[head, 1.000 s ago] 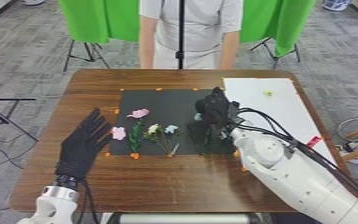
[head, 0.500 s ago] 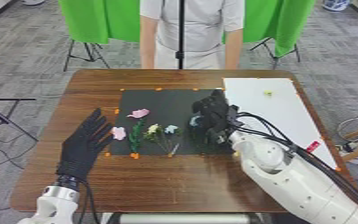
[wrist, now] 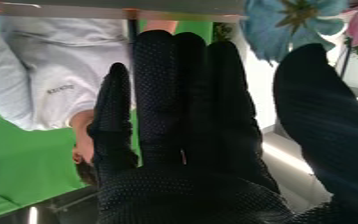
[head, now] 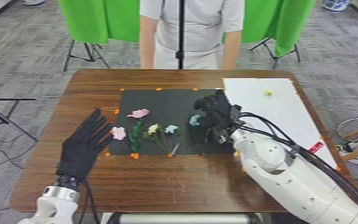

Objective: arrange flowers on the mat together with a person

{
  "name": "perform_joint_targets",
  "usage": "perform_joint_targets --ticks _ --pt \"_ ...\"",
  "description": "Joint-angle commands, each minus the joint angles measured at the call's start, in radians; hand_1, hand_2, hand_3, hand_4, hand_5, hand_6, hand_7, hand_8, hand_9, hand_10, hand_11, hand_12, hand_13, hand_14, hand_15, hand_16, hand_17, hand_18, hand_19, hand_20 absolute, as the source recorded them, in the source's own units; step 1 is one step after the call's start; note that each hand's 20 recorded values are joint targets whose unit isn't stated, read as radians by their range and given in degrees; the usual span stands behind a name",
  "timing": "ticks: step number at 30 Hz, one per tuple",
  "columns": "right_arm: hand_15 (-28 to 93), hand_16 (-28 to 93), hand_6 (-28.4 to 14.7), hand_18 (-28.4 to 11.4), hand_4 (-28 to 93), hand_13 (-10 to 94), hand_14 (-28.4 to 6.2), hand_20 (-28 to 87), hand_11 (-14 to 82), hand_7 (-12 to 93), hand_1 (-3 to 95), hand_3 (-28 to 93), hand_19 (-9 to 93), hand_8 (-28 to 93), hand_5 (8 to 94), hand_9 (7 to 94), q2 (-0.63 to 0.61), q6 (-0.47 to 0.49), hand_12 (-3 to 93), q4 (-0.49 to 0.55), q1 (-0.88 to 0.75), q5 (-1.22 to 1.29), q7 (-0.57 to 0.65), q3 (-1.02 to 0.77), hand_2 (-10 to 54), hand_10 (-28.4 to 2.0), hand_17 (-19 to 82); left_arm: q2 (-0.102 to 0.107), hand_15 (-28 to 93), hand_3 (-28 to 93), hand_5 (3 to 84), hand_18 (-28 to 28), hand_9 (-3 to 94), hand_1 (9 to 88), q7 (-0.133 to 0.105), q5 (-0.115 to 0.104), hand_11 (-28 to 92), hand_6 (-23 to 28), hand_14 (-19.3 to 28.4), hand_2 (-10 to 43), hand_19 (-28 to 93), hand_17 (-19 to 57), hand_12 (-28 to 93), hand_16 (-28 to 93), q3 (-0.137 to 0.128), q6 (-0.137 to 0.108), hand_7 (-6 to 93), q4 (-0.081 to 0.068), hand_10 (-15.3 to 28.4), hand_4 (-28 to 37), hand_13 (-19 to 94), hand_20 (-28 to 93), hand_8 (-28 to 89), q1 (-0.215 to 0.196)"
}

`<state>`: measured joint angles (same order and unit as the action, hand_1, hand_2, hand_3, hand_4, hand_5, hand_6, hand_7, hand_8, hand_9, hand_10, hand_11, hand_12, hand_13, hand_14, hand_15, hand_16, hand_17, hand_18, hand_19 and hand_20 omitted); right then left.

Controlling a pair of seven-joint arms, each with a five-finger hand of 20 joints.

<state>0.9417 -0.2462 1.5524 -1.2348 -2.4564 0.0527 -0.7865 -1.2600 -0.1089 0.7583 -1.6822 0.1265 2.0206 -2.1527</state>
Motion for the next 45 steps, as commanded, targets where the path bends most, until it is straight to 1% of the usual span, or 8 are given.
perform_joint_targets --ticks 1,8,13,17,22,29,37,45 --pt "63 18 -1.9 -21.2 -22 47 -10.9 43 33.0 31 20.7 91 67 -17 51.0 53.9 -0.031 0.075 23.8 0.115 -0.050 0.158 0.008 -0.107 -1.0 -11.9 14 -0.009 14 74 27.4 19.5 19.5 24.0 0.003 0.001 13 2.3 11.8 -2.4 39 -13.1 14 6 -0.005 -0.012 15.3 0.000 10.1 -27.4 16 14 -8 -0.014" --pt "62 18 -4.2 -22.2 -20 44 -13.1 43 30.5 27 14.4 90 66 -15 50.6 50.8 -0.072 0.103 24.1 0.321 -0.219 0.416 0.048 -0.305 8.4 -14.3 13 -0.012 14 74 27.4 19.5 19.5 24.0 0.001 0.002 13 2.3 11.9 -2.4 39 -13.1 14 6 -0.010 -0.011 15.2 0.003 10.1 -27.4 16 14 -8 -0.015" --pt "57 16 -5.0 -22.0 -20 42 -12.9 43 30.2 25 17.0 90 64 -14 50.2 49.4 -0.037 0.313 24.3 0.486 -0.454 0.858 0.014 -0.631 10.8 -14.8 13 -0.015 14 74 27.4 19.5 19.5 23.9 -0.002 0.001 13 2.2 11.8 -2.4 39 -13.1 14 6 -0.018 -0.010 15.3 0.009 10.1 -27.4 16 14 -8 -0.023" --pt "53 15 -5.8 -22.1 -20 39 -13.2 40 29.1 24 18.0 90 60 -14 48.2 46.8 0.004 0.335 23.9 0.595 -0.660 1.149 0.040 -0.851 11.5 -15.7 12 -0.017 14 74 27.4 19.5 19.5 23.9 -0.007 0.001 13 2.3 11.8 -2.5 39 -13.1 14 6 -0.024 -0.008 15.3 0.012 10.0 -27.4 16 14 -8 -0.027" --pt "41 18 -7.9 -23.1 -21 34 -14.1 33 20.1 14 15.0 88 53 -9 43.5 42.3 0.103 0.363 23.3 0.695 -0.885 1.275 0.046 -1.073 9.4 -15.9 9 -0.018 14 74 27.4 19.5 19.5 23.8 -0.012 -0.005 13 2.2 11.8 -2.5 39 -13.1 14 6 -0.032 -0.012 15.4 0.014 10.1 -27.4 16 14 -8 -0.033" --pt "28 23 -8.1 -23.1 -22 31 -14.2 30 12.7 9 14.0 86 48 -8 38.9 38.0 0.161 0.314 22.7 0.720 -1.016 1.433 -0.010 -1.140 6.3 -15.3 7 -0.023 14 74 27.4 19.6 19.7 23.8 -0.032 -0.012 13 2.2 11.8 -2.6 39 -13.0 14 6 -0.037 -0.004 15.4 0.016 10.2 -27.4 17 14 -8 -0.038" --pt "31 24 -6.7 -23.0 -22 32 -14.0 31 16.6 21 13.9 87 49 -10 43.0 39.9 0.185 0.300 23.9 0.721 -1.027 1.423 -0.019 -1.143 6.0 -15.6 7 -0.026 14 74 27.3 19.6 19.8 23.8 -0.044 -0.011 13 2.1 12.0 -2.5 39 -12.9 14 6 -0.026 0.007 15.6 0.017 10.2 -27.4 17 13 -8 -0.047" --pt "31 23 -6.9 -23.0 -22 32 -14.0 31 16.9 19 14.0 88 49 -10 41.9 39.5 0.192 0.280 23.6 0.721 -1.045 1.414 -0.043 -1.155 6.1 -15.6 7 -0.029 14 74 27.3 19.6 19.9 23.8 -0.027 -0.010 13 2.1 12.0 -2.5 39 -12.9 13 6 -0.027 0.020 15.4 0.010 10.2 -27.3 17 14 -8 -0.036"
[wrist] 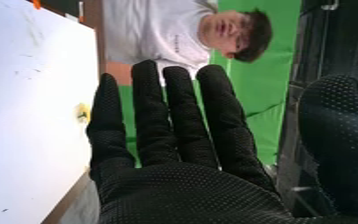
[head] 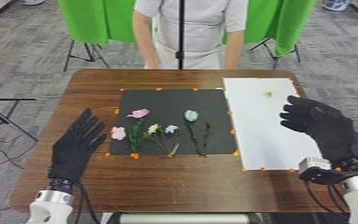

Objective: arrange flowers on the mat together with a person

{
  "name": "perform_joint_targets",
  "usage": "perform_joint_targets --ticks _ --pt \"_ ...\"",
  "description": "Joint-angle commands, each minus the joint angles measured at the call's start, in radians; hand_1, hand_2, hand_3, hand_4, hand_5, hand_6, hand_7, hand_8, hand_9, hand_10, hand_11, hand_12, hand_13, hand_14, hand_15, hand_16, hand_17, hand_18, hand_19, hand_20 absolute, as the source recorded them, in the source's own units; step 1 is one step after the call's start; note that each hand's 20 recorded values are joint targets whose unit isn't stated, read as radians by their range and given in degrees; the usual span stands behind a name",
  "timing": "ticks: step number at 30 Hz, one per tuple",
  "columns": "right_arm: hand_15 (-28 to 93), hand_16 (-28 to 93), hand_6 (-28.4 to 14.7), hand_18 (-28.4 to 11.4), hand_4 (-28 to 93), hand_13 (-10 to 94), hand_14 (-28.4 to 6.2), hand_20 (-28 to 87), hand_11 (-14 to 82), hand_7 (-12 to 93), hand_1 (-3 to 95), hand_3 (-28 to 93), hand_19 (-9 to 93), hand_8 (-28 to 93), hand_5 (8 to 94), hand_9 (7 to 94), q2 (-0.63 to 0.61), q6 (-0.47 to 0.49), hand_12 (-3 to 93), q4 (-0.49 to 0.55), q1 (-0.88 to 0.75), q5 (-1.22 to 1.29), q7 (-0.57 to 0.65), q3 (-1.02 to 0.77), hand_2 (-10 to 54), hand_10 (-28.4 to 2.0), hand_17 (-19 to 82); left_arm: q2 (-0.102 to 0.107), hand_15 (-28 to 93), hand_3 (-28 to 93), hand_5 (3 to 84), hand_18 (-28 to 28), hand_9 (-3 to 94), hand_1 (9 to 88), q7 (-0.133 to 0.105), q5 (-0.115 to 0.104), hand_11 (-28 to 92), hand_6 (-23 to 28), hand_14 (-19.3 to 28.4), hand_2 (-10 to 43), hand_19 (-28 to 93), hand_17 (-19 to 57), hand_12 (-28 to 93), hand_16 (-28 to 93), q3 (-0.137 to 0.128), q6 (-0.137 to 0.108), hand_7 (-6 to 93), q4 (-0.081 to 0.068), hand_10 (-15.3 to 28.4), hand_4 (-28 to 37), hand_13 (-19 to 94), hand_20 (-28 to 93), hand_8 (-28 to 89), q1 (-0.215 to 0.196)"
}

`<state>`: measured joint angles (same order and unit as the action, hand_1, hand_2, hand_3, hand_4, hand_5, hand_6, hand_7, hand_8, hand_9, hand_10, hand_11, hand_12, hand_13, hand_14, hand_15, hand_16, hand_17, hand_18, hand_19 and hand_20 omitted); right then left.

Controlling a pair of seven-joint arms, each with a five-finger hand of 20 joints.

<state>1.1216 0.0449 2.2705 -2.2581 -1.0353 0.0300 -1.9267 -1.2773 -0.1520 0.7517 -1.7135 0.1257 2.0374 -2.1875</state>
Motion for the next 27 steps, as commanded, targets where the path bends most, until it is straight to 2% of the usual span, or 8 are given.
perform_joint_targets --ticks 1,5,27 --pt "31 23 -6.9 -23.0 -22 32 -14.0 31 16.9 19 14.0 88 49 -10 41.9 39.5 0.009 -0.020 23.6 0.000 -0.019 -0.006 -0.025 -0.012 6.1 -15.6 7 -0.011 14 74 27.3 19.5 19.9 23.7 0.017 -0.002 13 2.1 12.0 -2.5 39 -12.9 13 6 0.002 0.023 15.4 -0.010 10.2 -27.3 17 14 -8 0.004" --pt "32 23 -6.9 -23.0 -22 32 -13.9 31 17.0 19 14.1 88 49 -10 42.3 39.6 0.004 -0.014 23.5 -0.008 -0.003 -0.009 -0.018 0.001 6.1 -15.6 7 -0.005 14 74 27.3 19.6 19.9 23.7 0.014 -0.005 13 2.1 12.0 -2.6 39 -12.9 13 6 0.002 0.015 15.5 -0.010 10.3 -27.3 17 14 -8 0.005" --pt "32 23 -6.9 -22.9 -22 31 -14.1 30 17.3 20 14.2 88 49 -10 42.6 39.6 0.023 -0.004 23.3 -0.010 0.018 -0.029 0.022 0.022 7.0 -15.6 7 -0.015 14 74 27.5 19.6 19.9 23.8 0.020 -0.003 13 2.2 12.0 -2.4 39 -12.9 13 6 0.005 0.011 15.4 -0.005 10.2 -27.3 17 14 -8 -0.007"
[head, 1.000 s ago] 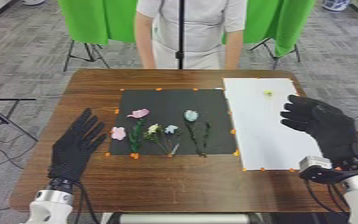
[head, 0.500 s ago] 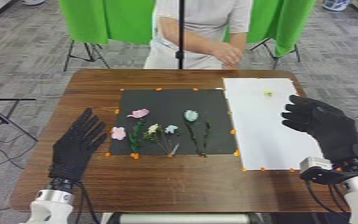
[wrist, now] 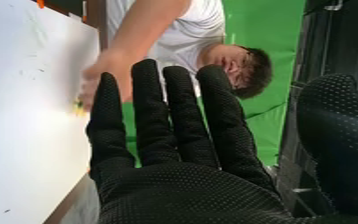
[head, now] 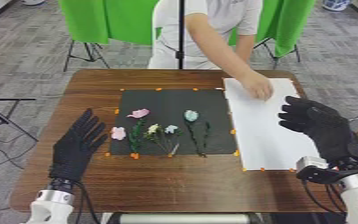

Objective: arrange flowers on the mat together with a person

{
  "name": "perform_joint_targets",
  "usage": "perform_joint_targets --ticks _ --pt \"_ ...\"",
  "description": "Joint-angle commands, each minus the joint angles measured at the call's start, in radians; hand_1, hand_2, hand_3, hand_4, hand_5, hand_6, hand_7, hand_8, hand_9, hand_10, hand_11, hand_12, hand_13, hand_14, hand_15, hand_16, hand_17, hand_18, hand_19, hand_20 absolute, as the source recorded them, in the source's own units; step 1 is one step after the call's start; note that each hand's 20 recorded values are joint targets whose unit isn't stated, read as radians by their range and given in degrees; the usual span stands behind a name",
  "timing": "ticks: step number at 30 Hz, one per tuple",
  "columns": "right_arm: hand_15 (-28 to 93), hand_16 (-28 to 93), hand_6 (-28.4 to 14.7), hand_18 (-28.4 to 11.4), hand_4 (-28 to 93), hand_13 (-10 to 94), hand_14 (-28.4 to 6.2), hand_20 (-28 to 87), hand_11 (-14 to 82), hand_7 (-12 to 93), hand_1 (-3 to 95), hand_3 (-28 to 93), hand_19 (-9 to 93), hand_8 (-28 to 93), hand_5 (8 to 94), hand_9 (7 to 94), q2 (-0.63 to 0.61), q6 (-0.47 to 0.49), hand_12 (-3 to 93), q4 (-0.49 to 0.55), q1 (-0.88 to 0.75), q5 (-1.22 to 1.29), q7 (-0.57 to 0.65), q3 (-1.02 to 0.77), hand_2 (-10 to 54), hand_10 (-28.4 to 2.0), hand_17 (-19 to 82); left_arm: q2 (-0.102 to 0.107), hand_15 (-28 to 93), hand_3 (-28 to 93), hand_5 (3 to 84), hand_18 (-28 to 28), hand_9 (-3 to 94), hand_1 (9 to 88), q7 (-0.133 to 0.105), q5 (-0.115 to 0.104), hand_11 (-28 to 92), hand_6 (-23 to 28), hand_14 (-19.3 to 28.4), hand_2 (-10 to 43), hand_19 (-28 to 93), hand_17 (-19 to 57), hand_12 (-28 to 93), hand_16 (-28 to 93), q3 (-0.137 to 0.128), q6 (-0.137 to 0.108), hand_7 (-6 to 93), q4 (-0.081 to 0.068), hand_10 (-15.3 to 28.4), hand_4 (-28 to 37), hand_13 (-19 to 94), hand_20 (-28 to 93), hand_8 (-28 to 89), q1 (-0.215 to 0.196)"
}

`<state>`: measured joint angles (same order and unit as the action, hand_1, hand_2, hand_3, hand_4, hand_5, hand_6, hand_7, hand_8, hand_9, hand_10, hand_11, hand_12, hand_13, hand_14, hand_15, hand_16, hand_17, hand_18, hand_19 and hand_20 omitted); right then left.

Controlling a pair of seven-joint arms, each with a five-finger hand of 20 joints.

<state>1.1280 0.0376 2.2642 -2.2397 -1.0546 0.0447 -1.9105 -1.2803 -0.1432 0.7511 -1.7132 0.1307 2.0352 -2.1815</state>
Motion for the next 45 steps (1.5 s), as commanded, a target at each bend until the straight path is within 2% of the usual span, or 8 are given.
perform_joint_targets --ticks 1,14,22,29,32,36,41,45 --pt "32 22 -7.0 -22.9 -22 31 -14.1 30 17.3 20 14.1 88 49 -10 42.6 39.6 0.017 0.003 23.3 -0.004 0.000 -0.009 0.007 0.006 7.1 -15.6 7 -0.013 14 74 27.5 19.6 19.9 23.8 0.010 -0.002 13 2.2 12.0 -2.5 39 -12.9 13 6 0.005 0.007 15.4 -0.003 10.2 -27.3 17 14 -8 -0.013" --pt "32 22 -6.9 -22.9 -22 31 -14.2 30 17.3 19 13.6 88 49 -10 42.5 39.8 0.017 0.010 23.3 -0.014 0.015 -0.015 0.019 0.012 7.7 -15.6 7 -0.015 14 74 27.5 19.6 20.0 23.9 0.013 -0.003 13 2.3 12.1 -2.4 39 -12.9 13 6 0.006 0.008 15.4 -0.007 10.3 -27.4 17 14 -8 -0.009" --pt "32 22 -6.8 -22.9 -22 31 -14.2 30 17.2 19 13.6 88 49 -10 42.4 39.9 0.022 0.013 23.3 -0.011 0.012 -0.020 0.023 0.015 7.7 -15.7 7 -0.016 14 74 27.5 19.6 19.9 23.9 0.018 -0.002 13 2.2 12.1 -2.4 38 -12.9 13 6 -0.001 0.011 15.6 -0.003 10.2 -27.4 17 13 -8 -0.014" --pt "32 22 -6.9 -22.9 -22 32 -14.2 30 17.2 19 13.7 88 49 -10 42.4 39.8 0.024 0.028 23.3 -0.013 0.024 -0.033 0.024 0.018 7.7 -15.6 6 0.006 14 74 27.5 19.6 19.9 23.8 0.001 -0.005 13 2.2 12.1 -2.4 39 -12.9 13 6 -0.016 -0.006 15.5 0.006 10.3 -27.4 17 14 -8 -0.032" --pt "32 22 -6.9 -22.9 -22 32 -14.1 30 17.2 19 13.8 88 49 -10 42.3 39.9 0.019 0.029 23.3 -0.022 0.046 -0.031 0.020 0.031 7.7 -15.7 6 0.007 14 74 27.5 19.6 19.9 23.8 -0.002 -0.005 13 2.2 12.1 -2.4 39 -13.0 13 6 -0.025 -0.013 15.5 0.009 10.3 -27.4 17 14 -8 -0.039" --pt "32 22 -6.8 -22.9 -22 32 -14.1 30 17.2 19 13.7 88 49 -10 42.4 39.9 -0.006 0.053 23.3 -0.042 0.111 -0.033 0.020 0.061 7.6 -15.7 6 0.014 14 74 27.5 19.6 19.9 23.7 -0.032 -0.012 13 2.3 12.1 -2.5 39 -12.9 13 6 -0.024 -0.042 15.4 0.017 10.3 -27.3 17 14 -8 -0.056" --pt "32 22 -6.8 -23.0 -22 32 -14.2 30 17.2 19 13.6 88 49 -10 42.4 39.9 -0.041 0.065 23.3 -0.045 0.146 -0.027 0.035 0.064 7.6 -15.6 6 0.023 14 74 27.3 19.5 19.9 23.8 -0.044 -0.010 13 2.2 12.0 -2.5 39 -12.9 13 6 -0.022 -0.036 15.3 0.018 10.2 -27.3 17 14 -8 -0.040" --pt "32 22 -6.9 -22.9 -22 32 -14.2 30 17.2 19 13.7 88 49 -10 42.4 39.9 -0.051 0.051 23.3 -0.049 0.164 -0.026 0.032 0.084 7.5 -15.6 7 0.023 14 74 27.2 19.5 19.9 23.8 -0.045 -0.007 13 2.1 12.0 -2.5 39 -12.8 13 6 -0.039 -0.040 15.4 0.029 10.2 -27.2 17 13 -8 -0.056"
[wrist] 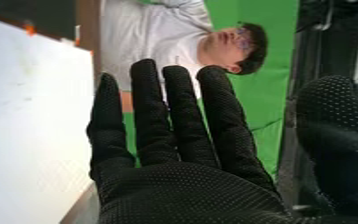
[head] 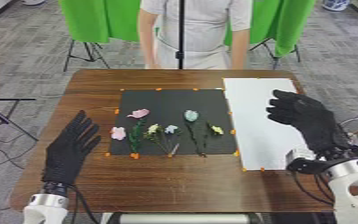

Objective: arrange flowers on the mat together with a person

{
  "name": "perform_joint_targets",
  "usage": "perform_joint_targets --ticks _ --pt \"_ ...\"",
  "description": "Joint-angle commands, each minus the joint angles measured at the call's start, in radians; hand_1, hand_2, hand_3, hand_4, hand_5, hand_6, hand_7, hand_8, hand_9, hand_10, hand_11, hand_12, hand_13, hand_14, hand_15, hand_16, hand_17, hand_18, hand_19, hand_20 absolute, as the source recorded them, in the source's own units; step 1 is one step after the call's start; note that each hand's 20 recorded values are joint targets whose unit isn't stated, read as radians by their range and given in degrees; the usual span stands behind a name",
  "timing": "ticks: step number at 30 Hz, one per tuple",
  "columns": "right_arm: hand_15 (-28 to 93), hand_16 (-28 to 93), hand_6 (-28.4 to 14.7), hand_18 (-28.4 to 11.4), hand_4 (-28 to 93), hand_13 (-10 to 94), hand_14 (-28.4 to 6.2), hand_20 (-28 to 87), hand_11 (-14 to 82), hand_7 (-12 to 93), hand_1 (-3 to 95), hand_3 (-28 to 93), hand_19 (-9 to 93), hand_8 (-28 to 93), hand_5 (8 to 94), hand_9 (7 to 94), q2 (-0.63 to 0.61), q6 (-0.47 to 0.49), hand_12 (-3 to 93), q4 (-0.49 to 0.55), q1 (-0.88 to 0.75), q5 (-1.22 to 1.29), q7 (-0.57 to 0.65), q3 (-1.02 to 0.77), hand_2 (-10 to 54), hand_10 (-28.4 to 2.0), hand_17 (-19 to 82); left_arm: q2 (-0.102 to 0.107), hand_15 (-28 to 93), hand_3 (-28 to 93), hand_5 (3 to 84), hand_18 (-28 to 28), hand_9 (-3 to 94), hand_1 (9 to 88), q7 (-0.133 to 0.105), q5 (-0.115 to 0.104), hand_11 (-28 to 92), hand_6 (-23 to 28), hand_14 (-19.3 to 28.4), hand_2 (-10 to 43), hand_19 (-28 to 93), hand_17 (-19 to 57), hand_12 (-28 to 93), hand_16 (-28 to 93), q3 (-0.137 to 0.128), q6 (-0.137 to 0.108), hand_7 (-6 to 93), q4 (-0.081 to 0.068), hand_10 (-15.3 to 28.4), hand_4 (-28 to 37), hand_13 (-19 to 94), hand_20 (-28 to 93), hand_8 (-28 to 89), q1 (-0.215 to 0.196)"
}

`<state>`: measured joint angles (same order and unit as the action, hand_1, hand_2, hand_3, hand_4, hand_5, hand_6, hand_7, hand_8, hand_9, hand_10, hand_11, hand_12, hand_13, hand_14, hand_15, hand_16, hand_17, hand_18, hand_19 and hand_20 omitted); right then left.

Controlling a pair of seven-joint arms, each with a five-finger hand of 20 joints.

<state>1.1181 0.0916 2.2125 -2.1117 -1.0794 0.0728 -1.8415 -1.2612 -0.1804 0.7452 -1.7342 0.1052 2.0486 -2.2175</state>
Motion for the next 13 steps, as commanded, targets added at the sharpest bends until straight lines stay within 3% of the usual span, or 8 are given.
perform_joint_targets --ticks 1,2,6,8,9,10,11,13 --pt "32 22 -6.9 -22.9 -22 32 -14.2 30 17.1 19 13.7 88 49 -10 42.4 39.9 -0.044 -0.005 23.3 0.003 0.038 -0.002 0.005 0.020 7.5 -15.6 7 0.011 14 74 27.2 19.5 19.8 23.8 -0.015 -0.004 13 2.1 12.0 -2.5 39 -12.9 13 6 -0.019 -0.025 15.5 0.016 10.2 -27.2 17 13 -8 -0.023" --pt "32 22 -6.9 -22.9 -22 32 -14.2 30 17.2 19 13.7 88 49 -10 42.4 39.9 -0.045 -0.005 23.3 0.004 0.039 -0.001 0.007 0.020 7.5 -15.6 7 0.002 14 74 27.2 19.5 19.8 23.8 -0.015 0.001 13 2.1 12.0 -2.5 39 -12.9 13 6 -0.022 -0.023 15.5 0.016 10.2 -27.2 17 13 -8 -0.020" --pt "31 22 -6.9 -22.9 -22 32 -14.2 30 17.2 18 13.7 88 49 -10 42.4 39.8 -0.051 0.005 23.3 0.008 0.041 -0.003 0.005 0.015 7.4 -15.6 7 0.020 14 74 27.2 19.5 19.8 23.9 -0.026 -0.006 13 2.1 12.0 -2.6 39 -12.9 13 6 -0.003 -0.028 15.6 0.009 10.2 -27.2 17 13 -8 -0.004" --pt "31 22 -6.9 -22.9 -22 32 -14.2 30 17.2 19 13.8 88 48 -10 42.3 39.8 -0.041 -0.005 23.3 0.010 0.040 -0.017 0.014 0.024 7.4 -15.7 7 0.007 14 74 27.2 19.5 19.8 23.9 0.021 -0.002 13 2.1 12.0 -2.6 38 -12.9 13 6 -0.010 -0.016 15.6 0.006 10.1 -27.2 17 13 -8 0.008" --pt "31 22 -6.9 -22.9 -22 32 -14.2 30 17.2 19 13.8 88 48 -10 42.3 39.7 -0.044 -0.025 23.4 -0.002 0.067 -0.033 -0.058 0.050 7.4 -15.7 7 0.024 14 74 27.1 19.5 19.8 23.9 -0.023 -0.003 13 2.1 12.0 -2.5 38 -12.9 13 6 0.001 -0.014 15.7 -0.003 10.0 -27.2 17 13 -8 0.032" --pt "32 22 -6.8 -22.9 -22 32 -14.2 30 17.2 19 13.8 88 48 -10 42.3 39.7 -0.040 -0.006 23.4 -0.010 0.085 -0.031 -0.068 0.054 7.4 -15.7 7 0.031 14 74 27.1 19.5 19.8 24.0 -0.054 0.013 13 2.1 11.9 -2.5 38 -12.9 13 6 -0.002 0.013 15.6 -0.011 10.0 -27.2 17 13 -9 0.048" --pt "32 22 -6.8 -22.9 -22 32 -14.2 30 17.2 19 13.8 88 48 -10 42.3 39.7 -0.029 0.013 23.3 -0.001 0.074 -0.020 -0.008 0.042 7.4 -15.6 7 0.021 14 74 27.1 19.5 19.7 24.0 0.005 0.021 13 2.0 11.9 -2.5 38 -12.9 13 6 -0.014 0.004 15.7 0.008 10.1 -27.2 17 13 -9 0.032" --pt "32 22 -6.9 -22.9 -22 32 -14.2 30 17.2 19 13.8 88 48 -10 42.3 39.6 -0.040 0.016 23.4 -0.002 0.088 -0.021 -0.005 0.036 7.4 -15.7 7 0.003 14 74 27.0 19.5 19.6 24.1 0.006 0.030 13 2.0 11.9 -2.5 38 -13.0 14 6 -0.010 0.019 15.7 -0.002 10.1 -27.3 17 14 -9 0.052"
